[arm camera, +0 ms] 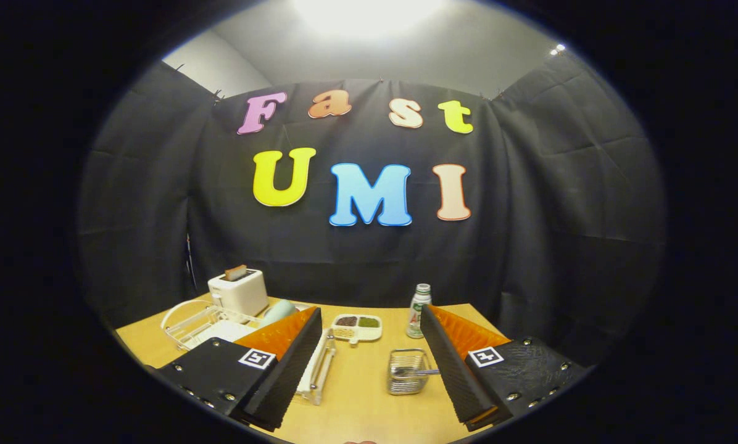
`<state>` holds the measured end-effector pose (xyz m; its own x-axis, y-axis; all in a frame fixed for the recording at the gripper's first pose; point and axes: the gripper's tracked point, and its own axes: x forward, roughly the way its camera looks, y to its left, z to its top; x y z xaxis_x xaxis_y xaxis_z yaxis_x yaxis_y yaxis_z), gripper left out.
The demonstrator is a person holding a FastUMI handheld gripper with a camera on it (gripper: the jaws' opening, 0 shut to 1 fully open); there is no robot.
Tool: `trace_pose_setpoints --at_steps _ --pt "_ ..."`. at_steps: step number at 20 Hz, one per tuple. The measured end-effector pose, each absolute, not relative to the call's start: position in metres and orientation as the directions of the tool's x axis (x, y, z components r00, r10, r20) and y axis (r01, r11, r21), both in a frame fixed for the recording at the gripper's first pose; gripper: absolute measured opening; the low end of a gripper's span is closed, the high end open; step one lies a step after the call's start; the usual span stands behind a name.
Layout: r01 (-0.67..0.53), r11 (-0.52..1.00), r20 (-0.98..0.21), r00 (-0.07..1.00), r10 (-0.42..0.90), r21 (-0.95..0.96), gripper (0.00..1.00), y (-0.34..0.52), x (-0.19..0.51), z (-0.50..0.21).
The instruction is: Take the plate from the dish rack, then take the spoon from the basket and place it into the plate.
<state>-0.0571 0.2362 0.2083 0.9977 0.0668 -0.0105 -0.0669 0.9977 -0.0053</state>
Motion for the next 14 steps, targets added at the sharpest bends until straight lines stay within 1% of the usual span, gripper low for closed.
trace_pose_setpoints --at_steps 5,7,10,14 --pt "-0.116 0.991 -0.024 0.993 0.118 0.067 0.98 0.309 -0.014 0.215" --pt "-0.112 0.990 -0.057 0.991 0.117 0.082 0.98 0.324 0.006 0.204" --pt "-0.108 0.990 -0.147 0.982 0.120 0.088 0.98 0.344 0.034 0.178" --pt "-0.092 0.990 -0.294 0.948 0.121 0.109 0.98 0.359 0.063 0.135"
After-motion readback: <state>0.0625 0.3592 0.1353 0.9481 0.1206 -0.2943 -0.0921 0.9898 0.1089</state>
